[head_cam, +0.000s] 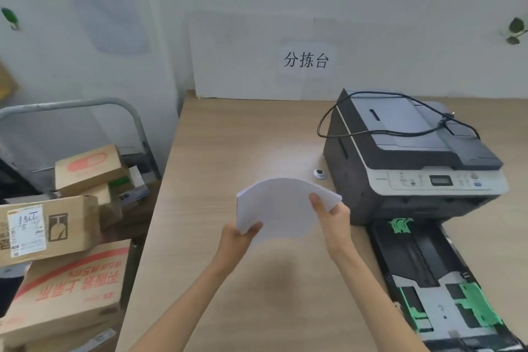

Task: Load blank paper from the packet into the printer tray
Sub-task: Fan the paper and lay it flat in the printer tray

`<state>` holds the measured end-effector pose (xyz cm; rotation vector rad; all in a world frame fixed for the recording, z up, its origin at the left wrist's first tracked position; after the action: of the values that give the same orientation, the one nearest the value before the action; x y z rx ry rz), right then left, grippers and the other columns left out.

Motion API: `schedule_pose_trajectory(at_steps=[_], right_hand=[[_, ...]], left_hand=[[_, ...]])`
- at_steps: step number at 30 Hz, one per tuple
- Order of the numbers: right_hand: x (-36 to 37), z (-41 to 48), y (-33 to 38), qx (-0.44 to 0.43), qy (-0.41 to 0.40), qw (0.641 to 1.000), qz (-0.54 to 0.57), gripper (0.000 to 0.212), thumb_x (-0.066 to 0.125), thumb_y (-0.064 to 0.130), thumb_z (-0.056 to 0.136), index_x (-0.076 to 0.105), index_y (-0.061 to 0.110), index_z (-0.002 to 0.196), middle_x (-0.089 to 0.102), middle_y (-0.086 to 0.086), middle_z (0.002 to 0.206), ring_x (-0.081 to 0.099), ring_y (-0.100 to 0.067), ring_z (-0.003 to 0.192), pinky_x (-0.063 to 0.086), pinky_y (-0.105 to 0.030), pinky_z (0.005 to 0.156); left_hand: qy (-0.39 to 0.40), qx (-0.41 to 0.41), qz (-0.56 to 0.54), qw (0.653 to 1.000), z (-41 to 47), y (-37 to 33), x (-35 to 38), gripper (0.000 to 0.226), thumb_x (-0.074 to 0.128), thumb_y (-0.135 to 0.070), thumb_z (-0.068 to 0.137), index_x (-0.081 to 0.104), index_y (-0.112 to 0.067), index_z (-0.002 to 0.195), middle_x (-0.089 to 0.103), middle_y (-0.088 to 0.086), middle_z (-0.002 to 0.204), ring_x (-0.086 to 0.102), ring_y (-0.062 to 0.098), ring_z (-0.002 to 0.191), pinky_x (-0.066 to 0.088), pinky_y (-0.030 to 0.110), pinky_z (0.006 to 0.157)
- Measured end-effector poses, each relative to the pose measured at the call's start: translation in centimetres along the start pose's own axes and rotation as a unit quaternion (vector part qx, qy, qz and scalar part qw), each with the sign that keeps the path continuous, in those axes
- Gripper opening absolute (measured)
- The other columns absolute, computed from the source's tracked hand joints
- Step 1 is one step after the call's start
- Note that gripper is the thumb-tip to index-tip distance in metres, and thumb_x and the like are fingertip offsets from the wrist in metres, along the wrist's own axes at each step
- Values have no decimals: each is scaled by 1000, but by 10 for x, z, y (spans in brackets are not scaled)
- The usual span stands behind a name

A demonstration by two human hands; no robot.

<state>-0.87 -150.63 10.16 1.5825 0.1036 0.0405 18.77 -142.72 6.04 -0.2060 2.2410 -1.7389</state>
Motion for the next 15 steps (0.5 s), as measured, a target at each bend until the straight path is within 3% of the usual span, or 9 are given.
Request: schedule_pose_trajectory(at_steps=[1,3,5,7,9,13,15], right_hand=[[0,-2,-13,26,6,1000,-1,13,69,36,83,73,28,92,76,4,91,70,-13,88,53,-24,71],[-2,-7,-35,60,12,998,-2,12,71,31,83,71,25,93,75,-1,93,68,-21,91,53,-29,73],[-3,-9,-41,72,14,997,2,20,71,37,79,68,27,96,74,1,96,68,-19,92,53,-24,71],[-5,-5,-36,71,17,997,12,33,67,51,74,65,28,97,73,6,94,68,-12,89,53,-17,66],[-5,2,-29,48,8,999,23,43,60,61,73,63,25,97,70,12,86,65,-5,80,51,-14,64],[-1,13,-18,39,-46,997,43,52,51,58,81,46,6,75,45,0,70,43,-11,64,36,-22,57],[3,13,-15,52,-68,996,40,47,52,53,82,31,16,61,31,7,59,29,-9,56,25,-18,50]], left_hand=[[2,-10,-15,1000,-1,5,2,3,71,-16,82,68,-16,82,69,4,84,62,21,72,48,34,65],[-4,-31,-44,999,-2,11,6,33,77,-20,75,67,-20,107,74,3,99,70,19,89,55,28,70],[-21,-35,-68,997,1,8,7,44,79,-29,72,65,-23,114,73,-4,105,69,13,96,54,18,69],[-35,-16,-103,994,3,-3,7,48,76,-40,67,67,-27,113,70,-13,111,66,4,101,54,19,78],[-61,10,-132,989,4,-17,9,49,71,-52,64,70,-29,107,71,-11,112,67,7,102,54,29,85],[-144,12,-164,976,6,-34,20,40,58,-57,71,74,-25,89,74,-4,94,67,20,88,52,38,76],[-174,-9,-169,970,6,-36,23,37,56,-52,76,75,-21,79,74,-5,81,65,20,77,50,35,67]])
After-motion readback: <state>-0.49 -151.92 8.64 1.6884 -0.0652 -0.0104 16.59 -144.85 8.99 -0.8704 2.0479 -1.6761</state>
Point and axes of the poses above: each hand's wrist, its own z-axis towards the middle knuckle, its own x-axis out of the palm, y = z × x, the point moved 1 cm from there along z, towards the middle knuckle
